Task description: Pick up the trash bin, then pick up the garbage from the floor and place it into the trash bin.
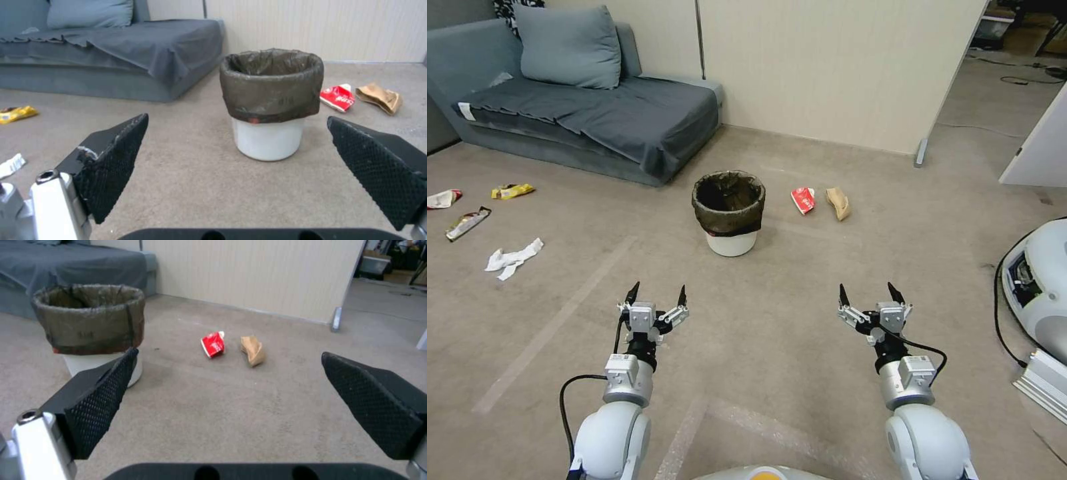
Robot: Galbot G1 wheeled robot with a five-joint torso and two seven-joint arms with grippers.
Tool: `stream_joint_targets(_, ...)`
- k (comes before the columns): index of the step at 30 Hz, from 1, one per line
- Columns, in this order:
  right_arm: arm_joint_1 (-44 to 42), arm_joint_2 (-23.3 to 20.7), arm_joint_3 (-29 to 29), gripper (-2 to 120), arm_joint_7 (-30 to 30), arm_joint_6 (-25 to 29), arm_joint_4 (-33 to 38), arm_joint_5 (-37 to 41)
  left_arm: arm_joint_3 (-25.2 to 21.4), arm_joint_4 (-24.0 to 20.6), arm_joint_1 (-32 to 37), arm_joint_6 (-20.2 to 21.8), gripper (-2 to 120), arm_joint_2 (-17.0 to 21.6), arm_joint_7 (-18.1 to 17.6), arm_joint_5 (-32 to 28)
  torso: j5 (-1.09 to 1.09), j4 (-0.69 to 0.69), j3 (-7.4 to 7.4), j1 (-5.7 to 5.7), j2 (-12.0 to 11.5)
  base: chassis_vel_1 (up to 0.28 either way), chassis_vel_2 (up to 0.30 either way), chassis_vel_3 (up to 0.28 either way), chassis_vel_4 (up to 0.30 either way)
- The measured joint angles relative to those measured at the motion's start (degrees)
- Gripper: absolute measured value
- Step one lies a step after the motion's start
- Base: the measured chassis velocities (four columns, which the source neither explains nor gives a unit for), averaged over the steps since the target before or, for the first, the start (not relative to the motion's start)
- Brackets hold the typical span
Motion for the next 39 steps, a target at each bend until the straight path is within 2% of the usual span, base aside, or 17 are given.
stream_joint_targets(13,-0.35,0.20,-0.03,100,0.19,-0.25,0.33,-0.04,0.04,-0.03,0.09,0.32,100,0.09,-0.19,-0.02,0.00,0.00,0.00,0.00,0.00,0.000,0.000,0.000,0.000)
stream_joint_targets(16,-2.55,1.43,-0.30,100,2.32,-2.22,3.21,-0.35,0.13,-0.64,0.28,1.18,100,0.34,-0.67,-0.22,0.02,0.01,0.00,0.00,0.00,0.000,0.000,0.000,0.000)
stream_joint_targets(18,-5.69,3.22,-0.65,100,5.29,-5.01,7.15,-0.88,0.47,-1.76,0.69,3.01,100,0.83,-1.60,-0.68,-0.03,0.00,0.00,0.00,0.00,0.000,0.000,0.000,0.000)
stream_joint_targets(19,-9.00,5.13,-1.12,100,8.47,-7.91,11.39,-1.47,0.90,-3.78,1.30,5.86,100,1.63,-3.14,-1.46,-0.01,-0.02,0.00,0.00,0.00,0.000,0.000,0.000,0.000)
stream_joint_targets(20,-9.00,5.13,-1.12,100,8.47,-7.91,11.39,-1.47,0.90,-3.78,1.30,5.86,100,1.63,-3.14,-1.46,-0.01,-0.02,0.00,0.00,0.00,0.000,0.000,0.000,0.000)
stream_joint_targets(23,-10.74,6.16,-0.91,100,10.79,-9.31,14.21,-2.99,1.91,-7.57,2.56,11.46,100,3.18,-6.11,-2.94,0.01,-0.01,0.00,0.00,0.00,0.000,0.000,0.000,0.000)
stream_joint_targets(24,-10.84,6.16,-0.81,100,10.93,-9.13,14.30,-3.36,2.21,-8.87,3.00,13.46,100,3.73,-7.17,-3.48,-0.01,0.00,0.00,0.00,0.00,0.000,0.000,0.000,0.000)
stream_joint_targets(26,-10.88,6.17,-0.82,100,10.95,-8.79,14.30,-3.50,2.51,-9.83,3.34,14.93,100,4.15,-7.92,-3.88,0.00,0.00,0.00,0.00,0.00,0.000,0.000,0.000,0.000)
stream_joint_targets(28,-10.88,6.17,-0.82,100,10.91,-8.18,14.19,-3.71,3.34,-13.18,4.41,19.82,100,5.48,-10.54,-5.19,0.00,0.00,0.00,0.00,0.00,0.000,0.000,0.000,0.000)
stream_joint_targets(30,-10.87,6.17,-0.82,100,10.84,-8.08,14.13,-3.66,3.49,-13.63,4.58,20.53,100,5.69,-10.88,-5.39,0.00,0.01,0.00,0.00,0.00,0.000,0.000,0.000,0.000)
stream_joint_targets(32,-10.75,6.18,-0.82,100,10.51,-7.62,13.78,-3.53,4.11,-16.12,5.35,24.07,100,6.66,-12.78,-6.33,0.00,0.00,0.00,0.00,0.00,0.000,0.000,0.000,0.000)
stream_joint_targets(33,-10.75,6.18,-0.82,100,10.51,-7.62,13.78,-3.53,4.11,-16.12,5.35,24.07,100,6.66,-12.78,-6.33,0.00,0.00,0.00,0.00,0.00,0.000,0.000,0.000,0.000)
stream_joint_targets(35,-10.42,6.22,-0.86,100,10.21,-7.27,13.44,-3.44,4.58,-18.18,6.02,26.89,100,7.47,-14.21,-7.01,0.01,0.00,0.00,0.00,0.00,0.000,0.000,0.000,0.000)
stream_joint_targets(37,-10.30,6.34,-0.87,100,10.14,-7.10,13.34,-3.43,4.67,-18.60,6.20,27.41,100,7.57,-14.41,-6.97,-0.02,-0.01,0.00,0.00,0.00,0.000,0.000,0.000,0.000)
stream_joint_targets(38,-10.21,6.36,-0.86,100,10.01,-6.93,13.20,-3.42,4.97,-19.85,6.81,29.01,100,7.90,-15.08,-6.88,-0.03,0.00,0.00,0.00,0.00,0.000,0.000,0.000,0.000)
stream_joint_targets(39,-10.08,6.35,-0.80,100,9.71,-6.73,12.97,-3.14,5.29,-21.57,7.51,30.93,100,8.34,-15.92,-6.77,0.04,0.00,-0.01,0.00,0.00,0.000,0.000,0.000,0.000)
